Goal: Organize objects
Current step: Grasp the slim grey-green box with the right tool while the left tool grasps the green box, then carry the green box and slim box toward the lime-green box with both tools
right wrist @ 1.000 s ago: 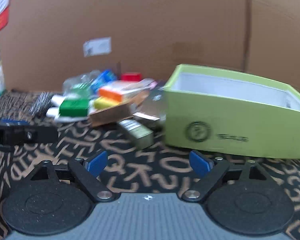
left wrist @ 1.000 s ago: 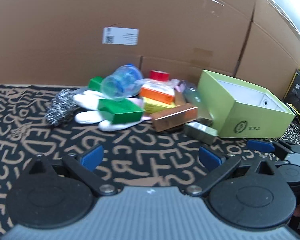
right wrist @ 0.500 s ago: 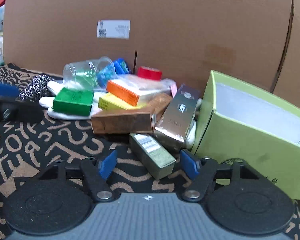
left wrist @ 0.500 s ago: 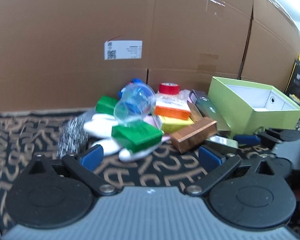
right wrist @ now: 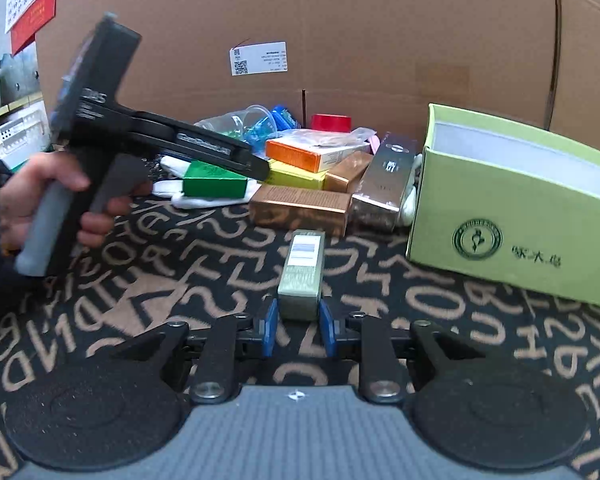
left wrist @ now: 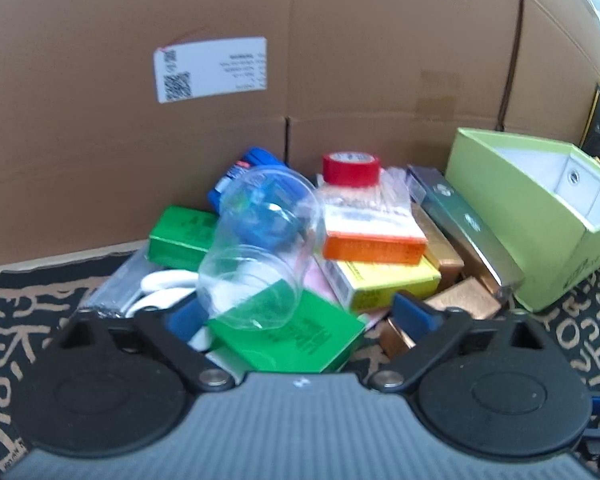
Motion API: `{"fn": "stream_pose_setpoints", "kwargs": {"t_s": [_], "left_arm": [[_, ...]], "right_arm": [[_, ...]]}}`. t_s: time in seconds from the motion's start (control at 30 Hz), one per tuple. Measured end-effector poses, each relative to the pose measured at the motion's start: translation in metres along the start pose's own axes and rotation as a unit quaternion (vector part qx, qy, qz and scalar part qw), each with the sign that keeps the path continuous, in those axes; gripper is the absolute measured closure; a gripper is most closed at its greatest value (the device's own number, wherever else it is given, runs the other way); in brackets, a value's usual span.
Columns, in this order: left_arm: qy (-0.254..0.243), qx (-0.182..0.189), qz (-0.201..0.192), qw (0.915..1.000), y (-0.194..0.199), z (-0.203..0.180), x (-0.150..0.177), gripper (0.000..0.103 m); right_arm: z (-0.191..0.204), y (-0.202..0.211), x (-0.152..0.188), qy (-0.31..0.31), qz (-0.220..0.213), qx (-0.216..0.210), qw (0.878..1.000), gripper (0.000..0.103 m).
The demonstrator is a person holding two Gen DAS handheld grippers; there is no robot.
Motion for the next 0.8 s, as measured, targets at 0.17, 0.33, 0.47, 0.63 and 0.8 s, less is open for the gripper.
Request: {"fn": "stream_pose_setpoints", "kwargs": {"t_s": [0.17, 0.33, 0.47, 0.63, 0.8], "left_arm": [[0.016, 0.029, 0.006, 0.9994, 0.032, -0.009, 0.012, 0.020], [-0.022, 0.039, 0.023, 0.9987, 0.084, -0.041, 0.035, 0.019], [-0.063, 0.033, 0.014, 0.9974, 0.103, -0.058, 0.046, 0.013], [-0.072, 0.036, 0.003, 0.9968, 0.094, -0.056, 0.036, 0.003], [-0.041, 0.070, 0.036, 0.9961, 0.091, -0.047, 0.044, 0.026]], "right_arm": [[-0.001, 0.004, 0.002, -0.015, 0.003, -0.008, 1.000, 0.077], [0.000, 0.010, 0.005, -0.015, 0.001, -0.015, 1.000, 0.077], [0.000, 0.008, 0.001, -0.013, -0.005, -0.012, 1.000, 0.076], [-0.004, -0.001, -0.008, -0.014, -0.014, -0.002, 1.000, 0.066], [-0.004, -0.017, -0.014, -0.017, -0.014, 0.000, 1.000, 0.066]]}}
Point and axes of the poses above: each gripper's, at about its wrist camera, not at the fingertips, and y roughly against the way its jaws point, z to its left, x to its underside, the point moved 4 cm from there along -y, roughly the way its jaws point, and after that the axes turned 13 degrees about -z, right-handed, at the moved point
